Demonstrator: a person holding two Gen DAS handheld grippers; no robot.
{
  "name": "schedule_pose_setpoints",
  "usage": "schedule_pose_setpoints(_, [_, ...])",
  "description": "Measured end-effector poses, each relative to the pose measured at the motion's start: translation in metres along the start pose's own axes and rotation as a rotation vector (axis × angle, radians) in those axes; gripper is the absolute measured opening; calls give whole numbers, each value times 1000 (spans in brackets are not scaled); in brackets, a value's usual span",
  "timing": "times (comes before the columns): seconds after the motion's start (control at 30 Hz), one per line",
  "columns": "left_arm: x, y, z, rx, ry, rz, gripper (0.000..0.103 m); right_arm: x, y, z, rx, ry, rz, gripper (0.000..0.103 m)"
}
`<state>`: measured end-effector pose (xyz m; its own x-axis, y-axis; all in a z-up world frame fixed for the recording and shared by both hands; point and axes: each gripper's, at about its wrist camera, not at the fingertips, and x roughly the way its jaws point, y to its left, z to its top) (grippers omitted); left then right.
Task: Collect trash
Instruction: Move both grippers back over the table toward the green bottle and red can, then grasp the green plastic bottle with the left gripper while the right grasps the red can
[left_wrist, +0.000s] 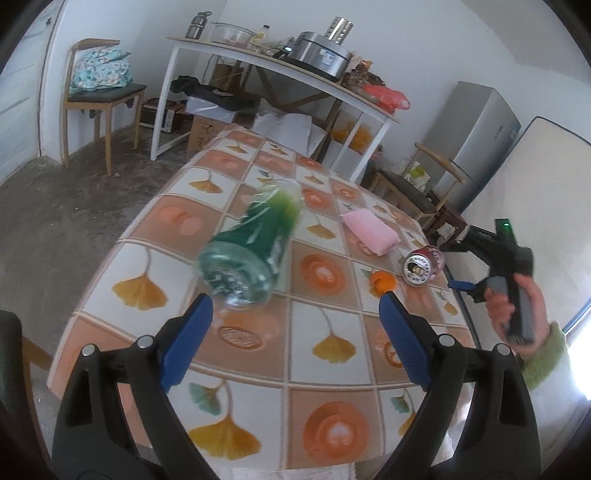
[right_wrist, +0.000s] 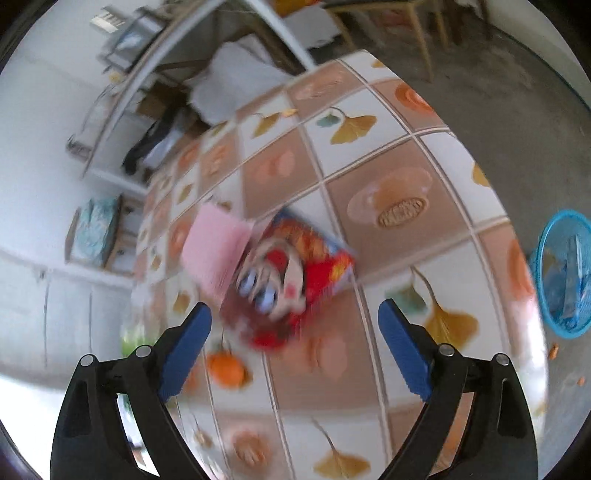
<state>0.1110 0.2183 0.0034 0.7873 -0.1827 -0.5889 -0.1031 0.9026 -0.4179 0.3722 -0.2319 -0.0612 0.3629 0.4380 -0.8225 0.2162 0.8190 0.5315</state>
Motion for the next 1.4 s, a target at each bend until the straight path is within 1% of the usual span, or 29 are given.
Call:
schedule_pose_setpoints(0.1, [-4, 10, 1, -9, -3, 17, 88, 20, -3, 11, 88, 23, 2, 89])
schedule_pose_setpoints(0.17, [-6, 16, 1, -15, -3, 26, 88, 31, -5, 13, 121, 43, 9, 89])
schedule_pose_setpoints(0.2, [-6, 18, 1, -18, -3, 27, 88, 32, -3, 13, 114, 31, 11, 91])
schedule_pose_setpoints(0.37, [-2, 29, 5, -38, 5, 30, 88, 36, 14, 13, -1, 2, -48, 90])
schedule_pose_setpoints(0.4, [-1, 30, 6, -43, 8, 27, 88, 36, 17, 12, -22, -1, -63, 85])
schedule_pose_setpoints(0.47, [2, 30, 7, -48, 11, 20, 88, 37, 18, 13, -48, -3, -57, 80])
schedule_pose_setpoints(0.57, [7, 28, 11, -51, 16, 13, 88, 33, 14, 12, -77, 2, -54, 80])
schedule_pose_setpoints(0.67, [14, 21, 19, -39, 22, 20, 88, 26, 11, 8, -135, 6, -76, 80])
schedule_pose_setpoints(0.7, [17, 17, 22, -22, 24, 29, 88, 25, 10, 5, -150, 11, -80, 79])
schedule_pose_setpoints(0.87, [45, 0, 43, 105, 43, 130, 88, 11, 1, -18, -241, 53, -103, 79])
schedule_pose_setpoints(0.93, [64, -4, 52, 154, 82, 159, 88, 2, -5, -34, -274, 66, -107, 79])
schedule_pose_setpoints(0.97, [79, -7, 57, 195, 119, 182, 88, -2, -7, -41, -283, 71, -105, 79])
schedule_pose_setpoints(1.03, [99, -10, 61, 243, 181, 239, 88, -7, -12, -52, -291, 77, -98, 79])
schedule_pose_setpoints(1.07, [111, -11, 63, 269, 225, 273, 87, -11, -15, -60, -297, 83, -97, 79])
schedule_pose_setpoints(1.1, [118, -12, 63, 292, 248, 288, 83, -15, -18, -66, -304, 83, -96, 79])
schedule_pose_setpoints(1.17, [124, -14, 63, 317, 285, 299, 68, -21, -20, -76, -327, 77, -101, 79])
schedule_pose_setpoints(1.2, [126, -15, 62, 322, 306, 302, 64, -22, -20, -80, -342, 74, -104, 79])
schedule_pose_setpoints(1.27, [124, -17, 60, 318, 315, 305, 60, -25, -19, -87, -379, 67, -111, 79])
schedule_pose_setpoints(1.33, [119, -17, 57, 301, 324, 305, 59, -27, -16, -94, -416, 70, -112, 79])
schedule_pose_setpoints(1.4, [110, -17, 52, 254, 340, 280, 59, -26, -12, -98, -441, 79, -107, 79])
